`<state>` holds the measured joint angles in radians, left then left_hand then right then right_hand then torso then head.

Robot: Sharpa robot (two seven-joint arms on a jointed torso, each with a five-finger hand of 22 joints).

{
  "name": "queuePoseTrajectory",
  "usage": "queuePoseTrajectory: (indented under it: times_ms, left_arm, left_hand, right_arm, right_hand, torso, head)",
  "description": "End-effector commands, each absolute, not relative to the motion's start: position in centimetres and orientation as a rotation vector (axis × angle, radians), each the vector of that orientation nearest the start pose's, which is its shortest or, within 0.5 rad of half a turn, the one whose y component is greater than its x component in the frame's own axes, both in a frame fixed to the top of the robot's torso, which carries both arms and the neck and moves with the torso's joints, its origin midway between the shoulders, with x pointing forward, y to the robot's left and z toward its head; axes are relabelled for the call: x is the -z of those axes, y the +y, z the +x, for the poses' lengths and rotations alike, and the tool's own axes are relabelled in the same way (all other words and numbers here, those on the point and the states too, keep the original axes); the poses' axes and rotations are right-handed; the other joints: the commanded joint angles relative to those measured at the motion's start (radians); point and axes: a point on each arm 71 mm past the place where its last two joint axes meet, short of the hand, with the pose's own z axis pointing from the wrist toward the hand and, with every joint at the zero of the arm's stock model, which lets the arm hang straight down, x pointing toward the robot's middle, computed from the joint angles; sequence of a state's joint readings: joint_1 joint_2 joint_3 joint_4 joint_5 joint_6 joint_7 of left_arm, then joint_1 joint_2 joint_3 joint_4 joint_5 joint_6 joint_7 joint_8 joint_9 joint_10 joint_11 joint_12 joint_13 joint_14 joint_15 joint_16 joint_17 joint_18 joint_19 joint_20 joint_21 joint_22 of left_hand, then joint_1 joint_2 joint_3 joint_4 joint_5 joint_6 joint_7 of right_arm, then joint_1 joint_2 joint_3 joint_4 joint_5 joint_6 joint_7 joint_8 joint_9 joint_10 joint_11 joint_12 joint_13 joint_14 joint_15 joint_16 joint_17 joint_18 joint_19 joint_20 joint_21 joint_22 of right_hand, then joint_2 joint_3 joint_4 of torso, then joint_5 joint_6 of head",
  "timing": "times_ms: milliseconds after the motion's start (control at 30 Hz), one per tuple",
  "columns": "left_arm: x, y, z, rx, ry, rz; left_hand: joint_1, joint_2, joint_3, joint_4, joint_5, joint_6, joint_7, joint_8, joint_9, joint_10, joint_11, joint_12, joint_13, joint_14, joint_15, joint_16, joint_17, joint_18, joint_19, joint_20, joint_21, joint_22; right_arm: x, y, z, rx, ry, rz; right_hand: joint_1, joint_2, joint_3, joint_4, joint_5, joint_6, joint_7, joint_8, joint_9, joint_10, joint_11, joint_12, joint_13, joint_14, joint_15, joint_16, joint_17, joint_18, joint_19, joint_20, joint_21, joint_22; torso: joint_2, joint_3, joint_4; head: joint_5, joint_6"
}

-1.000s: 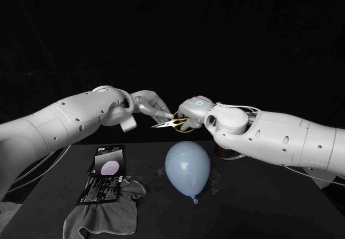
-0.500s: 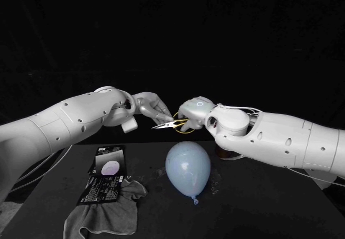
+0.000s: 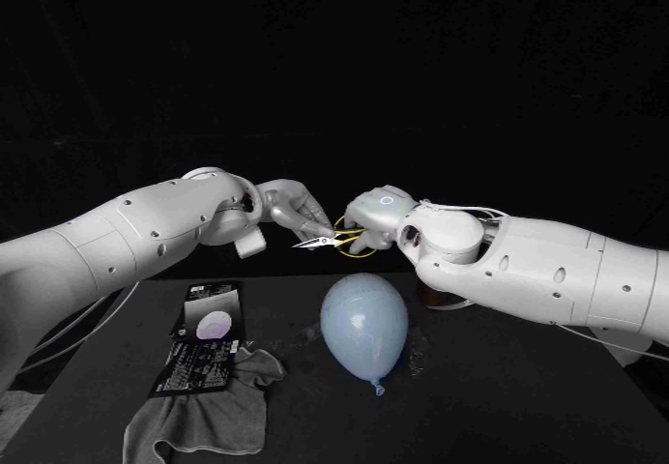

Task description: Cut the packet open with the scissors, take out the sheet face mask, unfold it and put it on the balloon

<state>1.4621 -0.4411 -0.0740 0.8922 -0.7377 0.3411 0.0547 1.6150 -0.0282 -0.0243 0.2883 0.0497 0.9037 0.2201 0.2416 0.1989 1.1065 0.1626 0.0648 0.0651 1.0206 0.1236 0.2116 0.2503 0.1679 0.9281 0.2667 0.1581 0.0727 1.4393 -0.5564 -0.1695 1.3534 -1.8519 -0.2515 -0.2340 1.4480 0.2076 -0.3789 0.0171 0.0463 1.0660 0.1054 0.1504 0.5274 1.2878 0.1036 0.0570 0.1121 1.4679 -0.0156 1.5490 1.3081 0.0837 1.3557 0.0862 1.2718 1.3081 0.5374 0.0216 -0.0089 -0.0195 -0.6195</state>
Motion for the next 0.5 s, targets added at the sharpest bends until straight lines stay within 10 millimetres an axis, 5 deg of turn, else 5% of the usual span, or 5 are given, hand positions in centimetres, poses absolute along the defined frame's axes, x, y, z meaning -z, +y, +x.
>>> queuePoseTrajectory:
  times_ms: [33, 233, 500]
  left_arm:
    - [10.29, 15.12, 59.9, 1.104, 2.091, -0.149]
    - [10.7, 14.71, 59.69, 1.107, 2.123, -0.136]
    - [10.89, 14.38, 59.57, 1.114, 2.138, -0.126]
  left_hand:
    - [-0.001, -0.007, -0.005, 0.001, -0.001, 0.0, 0.002, -0.004, -0.001, 0.003, 0.003, -0.001, -0.001, 0.007, 0.002, -0.001, 0.001, 0.018, 0.006, 0.0, 0.005, 0.0]
    - [-0.021, -0.006, -0.017, 0.003, -0.001, 0.01, 0.003, -0.002, 0.001, 0.008, 0.003, 0.0, 0.0, 0.013, 0.001, -0.004, 0.001, 0.018, 0.01, -0.001, 0.003, -0.002]
    - [-0.012, 0.034, 0.001, 0.003, -0.001, 0.031, -0.017, 0.002, 0.004, 0.027, -0.013, 0.002, 0.0, 0.031, -0.01, -0.002, 0.004, 0.018, 0.022, -0.006, 0.005, -0.002]
  right_arm:
    - [11.23, -10.01, 52.86, -0.324, 1.384, -0.644]
    - [11.18, -9.78, 52.77, -0.326, 1.377, -0.645]
    - [11.17, -9.61, 52.75, -0.327, 1.375, -0.647]
  right_hand:
    - [0.093, 0.086, -0.002, 0.006, 0.003, 0.001, 0.005, 0.0, 0.0, 0.066, -0.059, 0.005, -0.001, 0.081, -0.006, 0.003, 0.155, -0.004, 0.005, -0.001, 0.006, 0.005]
    - [0.093, 0.086, -0.002, 0.007, 0.003, 0.001, 0.005, 0.0, -0.001, 0.066, -0.059, 0.005, -0.002, 0.081, -0.006, 0.003, 0.154, -0.004, 0.006, -0.001, 0.008, 0.007]
    - [0.093, 0.086, -0.002, 0.007, 0.003, 0.001, 0.005, 0.0, -0.001, 0.066, -0.059, 0.005, -0.002, 0.081, -0.006, 0.003, 0.154, -0.004, 0.006, -0.001, 0.008, 0.007]
  torso:
    - [0.001, 0.0001, 0.0005]
    - [0.001, 0.0006, -0.0008]
    - [-0.001, 0.0005, -0.0004]
  head:
    - [-0.001, -0.001]
    - [0.001, -0.004]
    - [-0.001, -0.006]
